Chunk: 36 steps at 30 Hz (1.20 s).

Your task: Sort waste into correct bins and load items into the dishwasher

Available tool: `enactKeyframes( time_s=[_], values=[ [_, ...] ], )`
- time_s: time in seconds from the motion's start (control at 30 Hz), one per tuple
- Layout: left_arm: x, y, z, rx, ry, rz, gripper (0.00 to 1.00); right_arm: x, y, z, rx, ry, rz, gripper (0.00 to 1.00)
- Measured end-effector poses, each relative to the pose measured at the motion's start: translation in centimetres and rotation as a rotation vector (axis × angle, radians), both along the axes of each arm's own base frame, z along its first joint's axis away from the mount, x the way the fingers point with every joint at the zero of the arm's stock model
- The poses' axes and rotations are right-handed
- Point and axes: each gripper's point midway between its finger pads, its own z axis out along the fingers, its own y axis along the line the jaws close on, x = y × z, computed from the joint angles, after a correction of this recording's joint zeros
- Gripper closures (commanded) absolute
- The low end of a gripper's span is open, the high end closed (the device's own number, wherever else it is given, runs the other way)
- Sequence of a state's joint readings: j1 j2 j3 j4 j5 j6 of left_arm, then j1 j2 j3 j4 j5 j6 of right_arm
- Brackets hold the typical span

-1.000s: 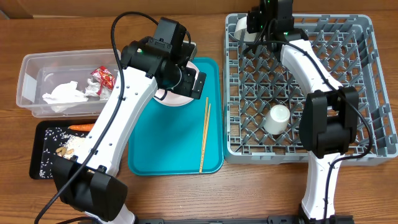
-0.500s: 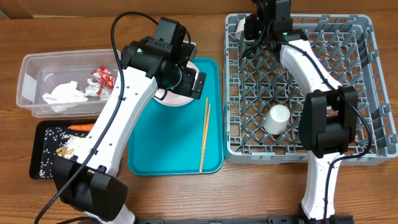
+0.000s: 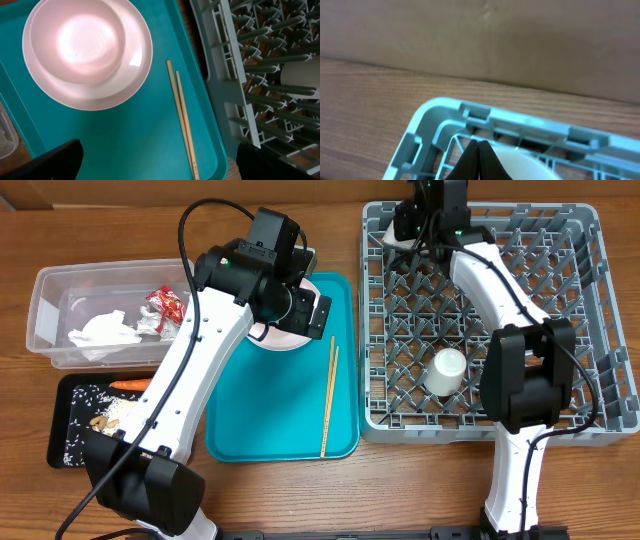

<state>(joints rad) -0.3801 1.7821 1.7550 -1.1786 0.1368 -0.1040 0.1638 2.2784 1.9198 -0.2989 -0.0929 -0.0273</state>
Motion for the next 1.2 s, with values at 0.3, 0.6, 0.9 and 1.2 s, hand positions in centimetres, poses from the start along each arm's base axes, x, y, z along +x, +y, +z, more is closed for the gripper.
enactKeyframes(
  time_s=[0.3, 0.6, 0.9, 1.2],
  values=[
    [0.0, 0.0, 0.0, 0.0, 0.0, 0.0, 0.0, -0.4, -0.6, 0.2, -0.022, 0.039, -0.022, 0.96],
    [0.0, 0.0, 0.0, 0.0, 0.0, 0.0, 0.0, -2.5, -1.0, -2.2, -0.047, 0.169, -0.024, 0.96],
    [0.0, 0.0, 0.0, 0.0, 0.0, 0.0, 0.0, -3.5, -1.4, -2.0, -0.061, 0.219, -0.033, 0.96],
    [0.0, 0.0, 0.0, 0.0, 0.0, 0.0, 0.0, -6.2, -2.1, -1.6, -0.08, 0.316, -0.035, 0.96]
  ],
)
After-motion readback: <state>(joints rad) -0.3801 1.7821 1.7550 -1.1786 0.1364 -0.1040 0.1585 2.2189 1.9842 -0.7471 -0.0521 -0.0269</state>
